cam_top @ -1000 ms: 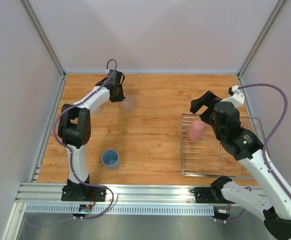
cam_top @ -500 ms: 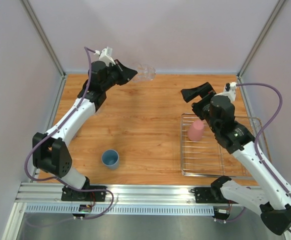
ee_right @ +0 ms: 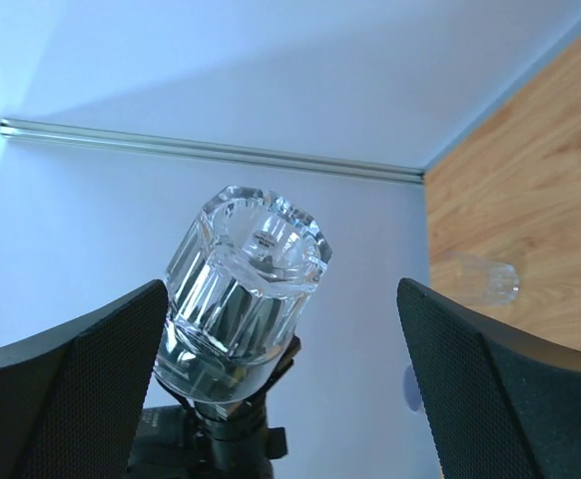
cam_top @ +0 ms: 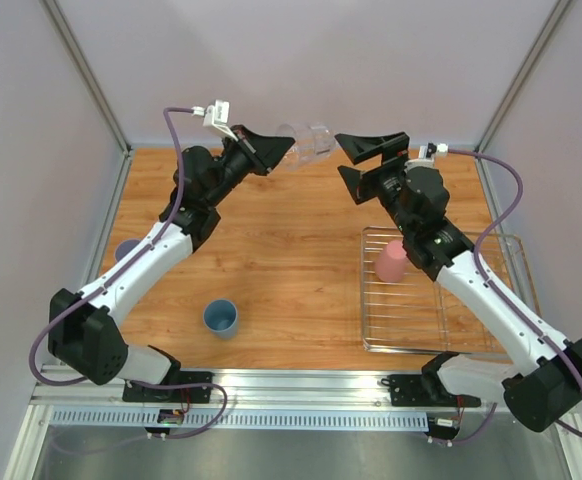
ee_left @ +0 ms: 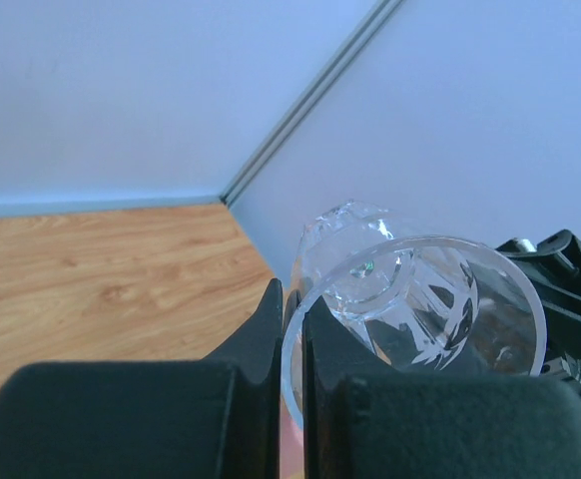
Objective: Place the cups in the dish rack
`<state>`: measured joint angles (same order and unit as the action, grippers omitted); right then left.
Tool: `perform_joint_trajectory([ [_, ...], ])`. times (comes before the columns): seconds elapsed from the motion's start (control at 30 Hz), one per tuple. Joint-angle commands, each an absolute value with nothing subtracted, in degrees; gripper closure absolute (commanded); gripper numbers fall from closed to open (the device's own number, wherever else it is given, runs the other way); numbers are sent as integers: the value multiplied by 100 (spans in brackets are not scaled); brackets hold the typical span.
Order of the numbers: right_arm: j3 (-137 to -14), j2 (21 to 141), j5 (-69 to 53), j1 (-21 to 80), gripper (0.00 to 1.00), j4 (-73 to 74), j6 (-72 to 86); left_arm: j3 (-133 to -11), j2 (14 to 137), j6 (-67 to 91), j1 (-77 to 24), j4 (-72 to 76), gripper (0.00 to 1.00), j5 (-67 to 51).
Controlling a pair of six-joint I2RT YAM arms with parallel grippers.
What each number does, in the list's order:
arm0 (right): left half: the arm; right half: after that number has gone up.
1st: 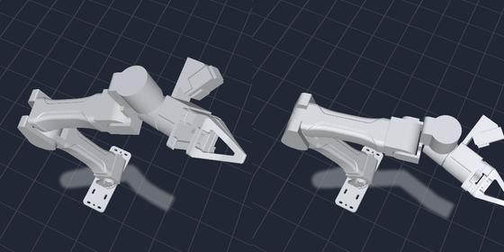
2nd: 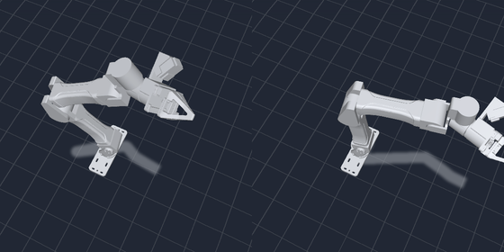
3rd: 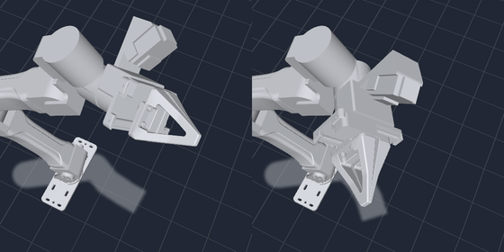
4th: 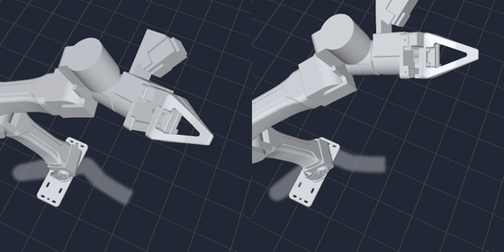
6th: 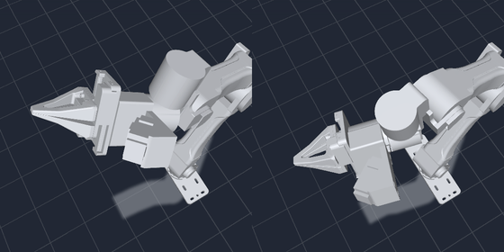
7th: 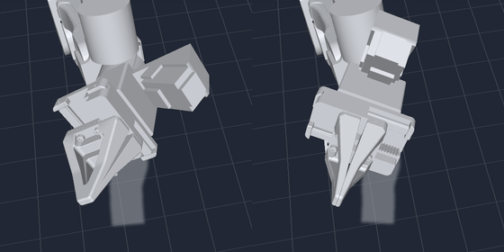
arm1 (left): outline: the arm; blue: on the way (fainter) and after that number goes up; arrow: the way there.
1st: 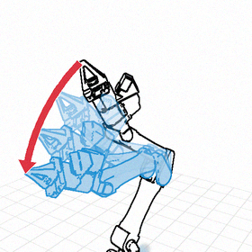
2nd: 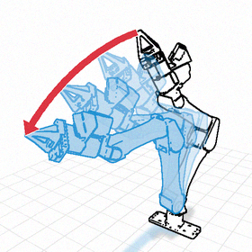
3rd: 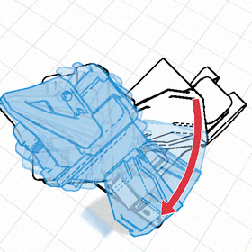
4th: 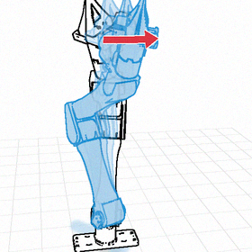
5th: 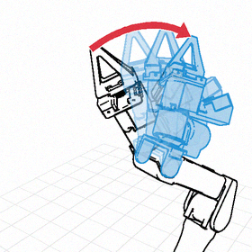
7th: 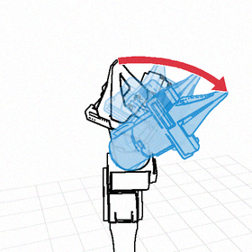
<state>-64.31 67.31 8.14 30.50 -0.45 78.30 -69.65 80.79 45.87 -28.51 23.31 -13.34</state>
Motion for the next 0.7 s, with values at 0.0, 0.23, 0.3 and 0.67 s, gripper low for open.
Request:
perform_joint_trajectory([
  [0.0,-6521,6828,668,3041,0,-1010,8525,-6935,7796,4412,-2953,3199,100,-1117],
  [0.23,-6961,7242,518,3243,0,-1011,8798,-6952,7910,3973,-3287,3401,100,-924],
  [0.3,-7005,7321,510,3261,0,-1046,8859,-6952,7936,3833,-3357,3515,100,-905],
  [0.67,-7207,7418,659,3270,17,-1239,9036,-6584,7761,2426,-3841,3892,100,-545],
])
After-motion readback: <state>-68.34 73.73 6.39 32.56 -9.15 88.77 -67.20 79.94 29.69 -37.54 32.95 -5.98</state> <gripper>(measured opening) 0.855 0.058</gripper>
